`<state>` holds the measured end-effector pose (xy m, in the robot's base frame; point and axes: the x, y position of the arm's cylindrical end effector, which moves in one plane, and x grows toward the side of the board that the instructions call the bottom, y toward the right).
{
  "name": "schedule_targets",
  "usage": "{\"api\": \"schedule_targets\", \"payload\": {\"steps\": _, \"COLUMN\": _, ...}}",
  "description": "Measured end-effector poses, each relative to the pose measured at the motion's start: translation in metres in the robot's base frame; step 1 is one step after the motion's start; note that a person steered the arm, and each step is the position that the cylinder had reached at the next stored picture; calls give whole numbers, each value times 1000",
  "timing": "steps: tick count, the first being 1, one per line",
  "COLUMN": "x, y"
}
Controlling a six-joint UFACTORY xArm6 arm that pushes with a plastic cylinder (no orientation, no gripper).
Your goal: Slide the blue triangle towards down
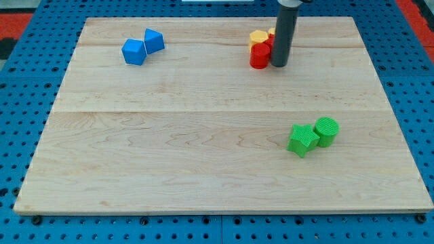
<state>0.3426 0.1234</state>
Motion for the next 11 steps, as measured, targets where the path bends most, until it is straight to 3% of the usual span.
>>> {"api": "schedule_targets", "payload": {"steps": 1, "x": 33, "y": -48}}
{"api": "schedule_targets", "payload": {"steps": 2, "x": 23, "y": -164}}
{"api": "schedule_targets", "payload": {"steps": 4, "x": -106, "y": -210}}
{"api": "schedule_targets", "payload": {"steps": 5, "x": -150, "y": -253}}
{"api": "schedule_targets", "payload": {"steps": 6, "x": -151, "y": -268}}
{"api": "schedule_targets", "payload": {"steps": 8, "x": -100, "y": -277}}
{"api": "schedule_targets", "payload": {"steps": 9, "x": -91, "y": -237}}
{"api": "schedule_targets", "payload": {"steps": 10, "x": -56, "y": -250}}
{"api": "schedule_targets", "payload": {"steps": 11, "x": -57, "y": -276}}
